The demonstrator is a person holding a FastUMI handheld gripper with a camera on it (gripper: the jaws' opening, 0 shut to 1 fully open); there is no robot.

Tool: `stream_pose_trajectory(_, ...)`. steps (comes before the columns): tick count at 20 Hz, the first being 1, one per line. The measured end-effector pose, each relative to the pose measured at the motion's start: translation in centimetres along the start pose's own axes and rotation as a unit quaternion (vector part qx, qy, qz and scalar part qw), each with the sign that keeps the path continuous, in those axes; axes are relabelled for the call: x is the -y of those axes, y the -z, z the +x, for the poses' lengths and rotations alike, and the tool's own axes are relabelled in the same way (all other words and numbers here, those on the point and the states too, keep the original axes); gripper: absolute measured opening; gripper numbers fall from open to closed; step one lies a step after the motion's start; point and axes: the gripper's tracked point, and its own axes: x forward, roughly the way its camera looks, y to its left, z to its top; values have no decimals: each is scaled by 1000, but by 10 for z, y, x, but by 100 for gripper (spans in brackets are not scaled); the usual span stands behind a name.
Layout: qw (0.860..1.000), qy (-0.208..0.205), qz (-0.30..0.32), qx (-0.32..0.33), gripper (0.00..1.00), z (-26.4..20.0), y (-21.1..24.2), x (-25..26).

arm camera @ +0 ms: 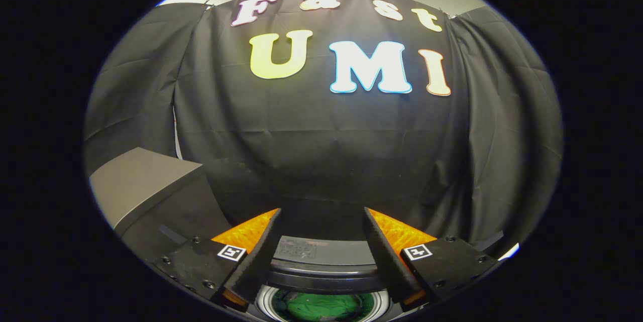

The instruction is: Put the clothes into the washing machine and then close the washing machine lid.

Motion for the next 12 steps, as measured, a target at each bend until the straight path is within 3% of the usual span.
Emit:
stream_pose_trajectory(6,1000,4,1,17,98,-33,32,-2)
stream_pose_trajectory(12,1000,15,2,-4,98,-71,92,-6)
